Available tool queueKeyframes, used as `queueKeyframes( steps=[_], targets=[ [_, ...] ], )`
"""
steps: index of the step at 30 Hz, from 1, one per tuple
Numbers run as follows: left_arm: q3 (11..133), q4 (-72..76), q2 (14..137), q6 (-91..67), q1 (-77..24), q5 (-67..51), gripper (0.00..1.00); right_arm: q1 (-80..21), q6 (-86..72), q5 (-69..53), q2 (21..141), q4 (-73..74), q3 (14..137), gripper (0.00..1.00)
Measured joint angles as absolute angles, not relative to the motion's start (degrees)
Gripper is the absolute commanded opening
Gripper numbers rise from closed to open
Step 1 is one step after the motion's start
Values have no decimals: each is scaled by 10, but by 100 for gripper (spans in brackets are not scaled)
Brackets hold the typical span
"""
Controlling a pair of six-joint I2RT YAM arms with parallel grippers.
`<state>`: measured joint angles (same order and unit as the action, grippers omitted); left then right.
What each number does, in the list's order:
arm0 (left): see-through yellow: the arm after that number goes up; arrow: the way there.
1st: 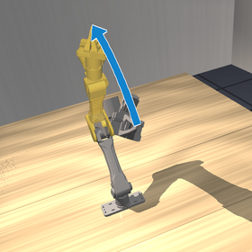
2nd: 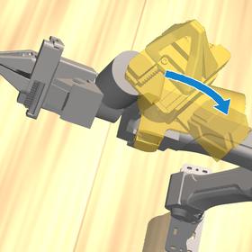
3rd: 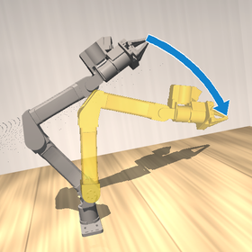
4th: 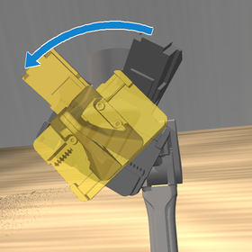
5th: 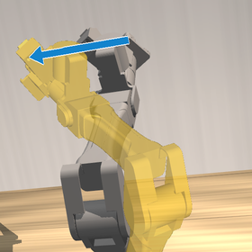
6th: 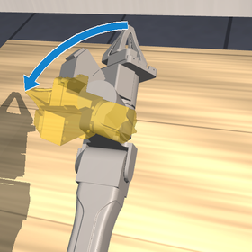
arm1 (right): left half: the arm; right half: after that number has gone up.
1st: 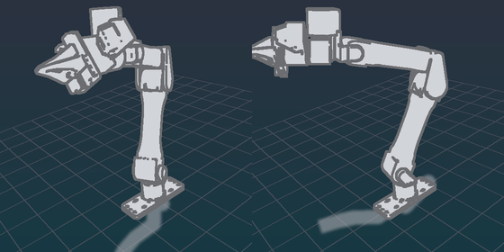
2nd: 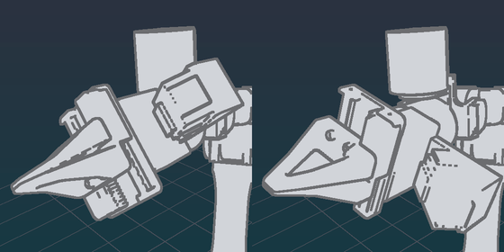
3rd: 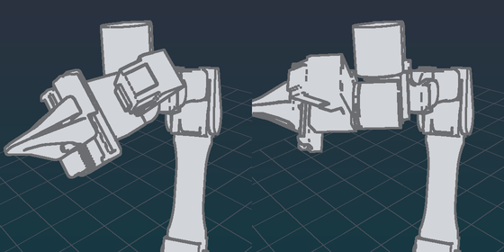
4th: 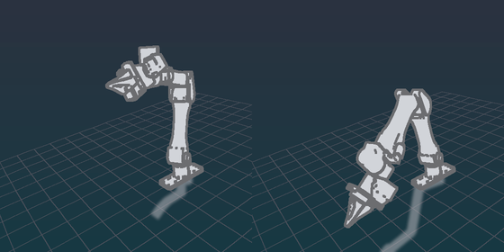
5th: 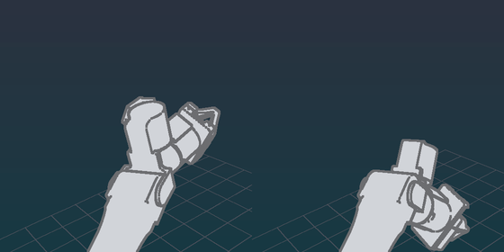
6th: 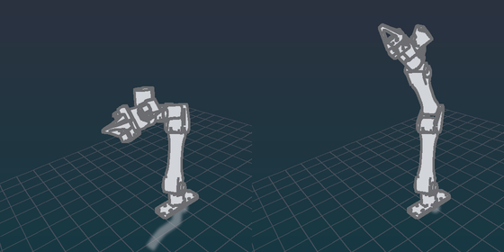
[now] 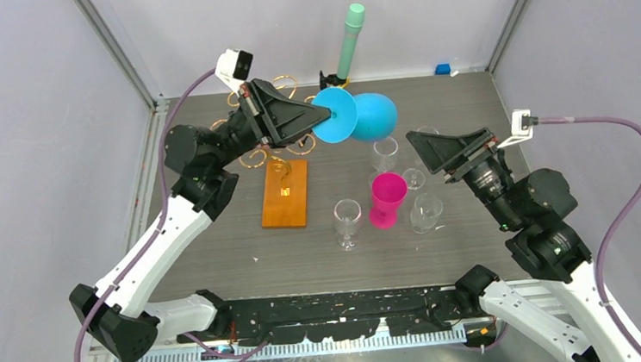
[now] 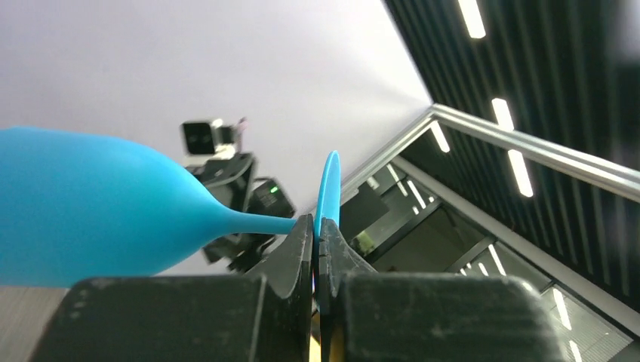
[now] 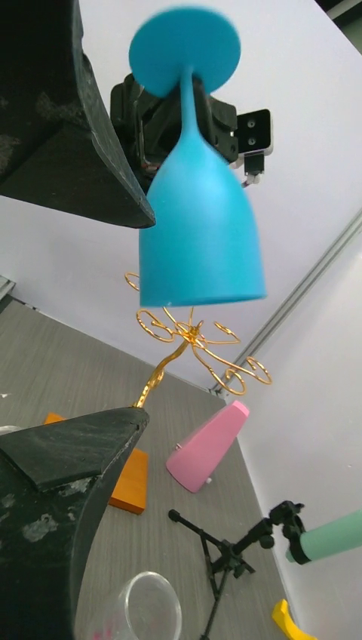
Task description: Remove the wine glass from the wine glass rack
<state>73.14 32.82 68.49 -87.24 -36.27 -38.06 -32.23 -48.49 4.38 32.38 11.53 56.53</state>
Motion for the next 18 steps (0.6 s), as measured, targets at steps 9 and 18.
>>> queueKeyframes(
  steps=[9,18],
  targets=[
    [684,454,688,-999,-372,-323,0,-322,-529,-67,338,-25,507,94],
    [682,546,710,-1082,-390,-301,0,-322,-569,-166,369,-230,486,86]
  ],
)
